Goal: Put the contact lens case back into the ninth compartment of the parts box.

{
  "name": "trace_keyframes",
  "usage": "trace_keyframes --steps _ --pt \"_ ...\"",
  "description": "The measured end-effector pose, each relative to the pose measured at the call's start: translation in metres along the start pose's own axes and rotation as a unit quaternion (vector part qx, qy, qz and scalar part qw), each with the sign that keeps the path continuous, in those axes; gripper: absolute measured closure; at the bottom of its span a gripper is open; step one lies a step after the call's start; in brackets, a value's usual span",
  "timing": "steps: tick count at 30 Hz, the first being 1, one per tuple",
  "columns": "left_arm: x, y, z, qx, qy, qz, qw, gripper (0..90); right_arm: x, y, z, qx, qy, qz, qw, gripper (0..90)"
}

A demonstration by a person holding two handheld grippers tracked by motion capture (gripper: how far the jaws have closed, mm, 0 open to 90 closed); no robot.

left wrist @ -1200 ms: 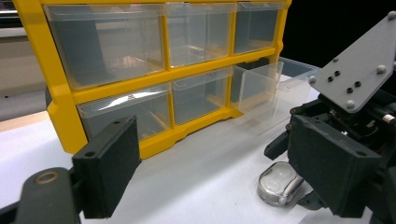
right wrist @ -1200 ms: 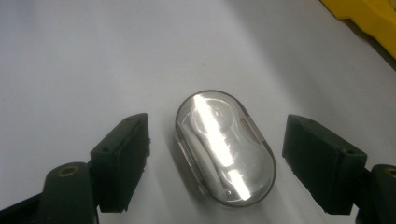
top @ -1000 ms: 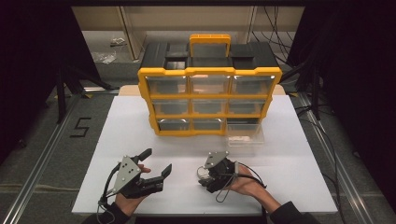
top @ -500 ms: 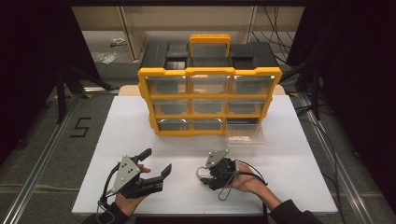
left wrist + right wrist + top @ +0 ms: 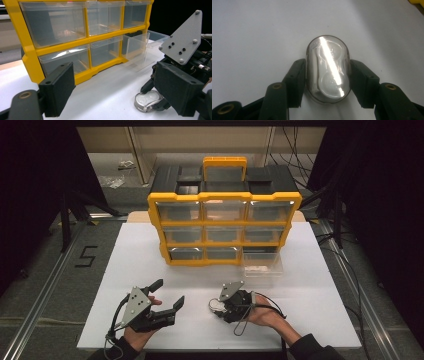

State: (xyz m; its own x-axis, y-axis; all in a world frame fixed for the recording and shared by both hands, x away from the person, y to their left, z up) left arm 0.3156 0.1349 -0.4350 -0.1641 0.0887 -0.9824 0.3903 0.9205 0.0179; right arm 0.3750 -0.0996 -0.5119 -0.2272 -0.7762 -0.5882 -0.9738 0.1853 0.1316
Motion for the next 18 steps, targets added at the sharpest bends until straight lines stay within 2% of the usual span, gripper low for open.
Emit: trace_keyframes --steps 6,15,18 --pt "-0.001 0.0 0.0 0.001 -0.001 -0.001 1.0 16.3 -0.002 0.003 -0.001 0.012 0.005 -0.017 0.9998 49.6" --pt "0.0 -0.001 0.001 0.001 -0.001 0.0 1.0 16.3 -0.004 0.002 -0.011 0.018 -0.019 -0.01 0.9996 49.6" --pt "-0.001 0.0 0.0 0.0 -0.003 -0.002 1.0 16.3 -0.007 0.001 -0.016 0.02 -0.035 -0.008 0.9991 49.6"
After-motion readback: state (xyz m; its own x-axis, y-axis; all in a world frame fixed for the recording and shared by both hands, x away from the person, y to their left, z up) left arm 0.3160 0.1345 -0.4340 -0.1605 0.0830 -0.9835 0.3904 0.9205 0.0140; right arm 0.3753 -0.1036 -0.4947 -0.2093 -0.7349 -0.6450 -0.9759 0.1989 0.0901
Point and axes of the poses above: each handheld gripper's, and its own axes: z roughly forward along the jaws, x roughly out of its underside, y roughly to its left, the point moved 4 cm from there along z, roughly forward along the jaws, and after that the axes turned 15 degrees about -x, right-handed, at the moved point
